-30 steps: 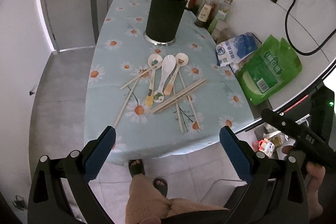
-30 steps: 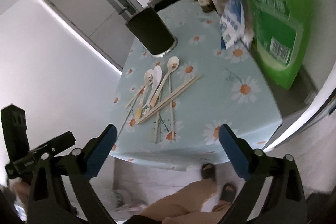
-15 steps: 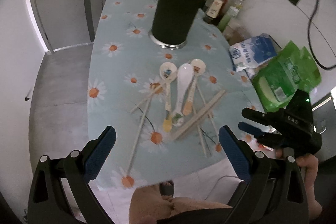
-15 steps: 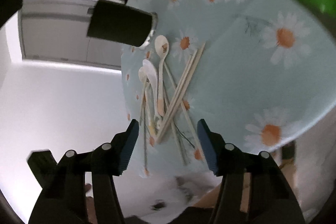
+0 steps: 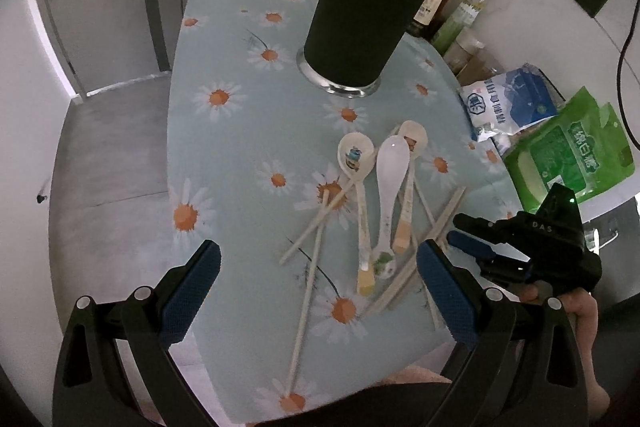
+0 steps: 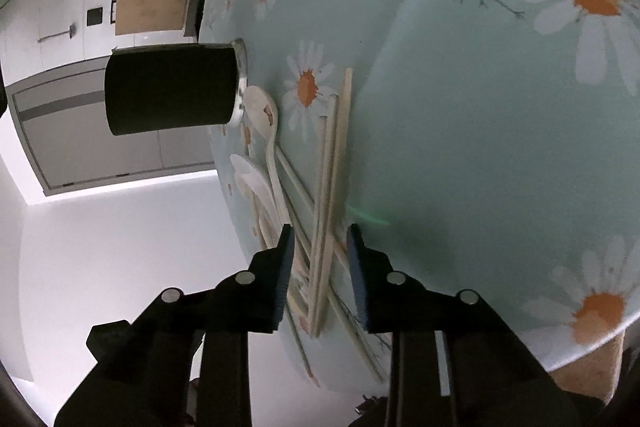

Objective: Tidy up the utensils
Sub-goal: 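Lower the right tool to a wooden chopstick and close on it, then lower the left tool to another chopstick and close on it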

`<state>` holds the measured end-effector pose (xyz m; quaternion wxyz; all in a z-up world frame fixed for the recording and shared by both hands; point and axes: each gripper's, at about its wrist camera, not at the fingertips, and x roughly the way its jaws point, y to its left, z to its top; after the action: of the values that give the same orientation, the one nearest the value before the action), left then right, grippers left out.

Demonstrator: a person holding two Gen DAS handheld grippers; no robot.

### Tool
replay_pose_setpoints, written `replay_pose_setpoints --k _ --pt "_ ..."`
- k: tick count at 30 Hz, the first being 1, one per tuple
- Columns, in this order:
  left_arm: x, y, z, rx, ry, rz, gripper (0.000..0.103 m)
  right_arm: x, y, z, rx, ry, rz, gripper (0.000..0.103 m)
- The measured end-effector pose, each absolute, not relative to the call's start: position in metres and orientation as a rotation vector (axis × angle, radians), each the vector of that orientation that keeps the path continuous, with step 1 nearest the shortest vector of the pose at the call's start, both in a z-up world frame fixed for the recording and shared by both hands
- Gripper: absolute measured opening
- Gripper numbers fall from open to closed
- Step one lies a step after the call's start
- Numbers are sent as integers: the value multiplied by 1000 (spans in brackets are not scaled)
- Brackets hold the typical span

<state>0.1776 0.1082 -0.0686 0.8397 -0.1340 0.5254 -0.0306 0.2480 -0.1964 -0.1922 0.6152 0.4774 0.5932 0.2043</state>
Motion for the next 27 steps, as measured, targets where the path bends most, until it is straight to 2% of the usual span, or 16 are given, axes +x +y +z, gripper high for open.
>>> replay_pose_setpoints --k 4,6,9,27 --pt "186 111 -73 -268 1123 -100 95 249 -190 -192 1102 1347 456 23" --pt "191 111 -74 -257 1126 -117 95 248 -188 -193 1096 1340 443 15" --pt "196 111 -77 -249 1131 -137 95 245 -189 -197 1111 1331 424 8" --pt "216 101 -91 -154 1175 -273 95 235 -191 -187 1076 1285 414 6"
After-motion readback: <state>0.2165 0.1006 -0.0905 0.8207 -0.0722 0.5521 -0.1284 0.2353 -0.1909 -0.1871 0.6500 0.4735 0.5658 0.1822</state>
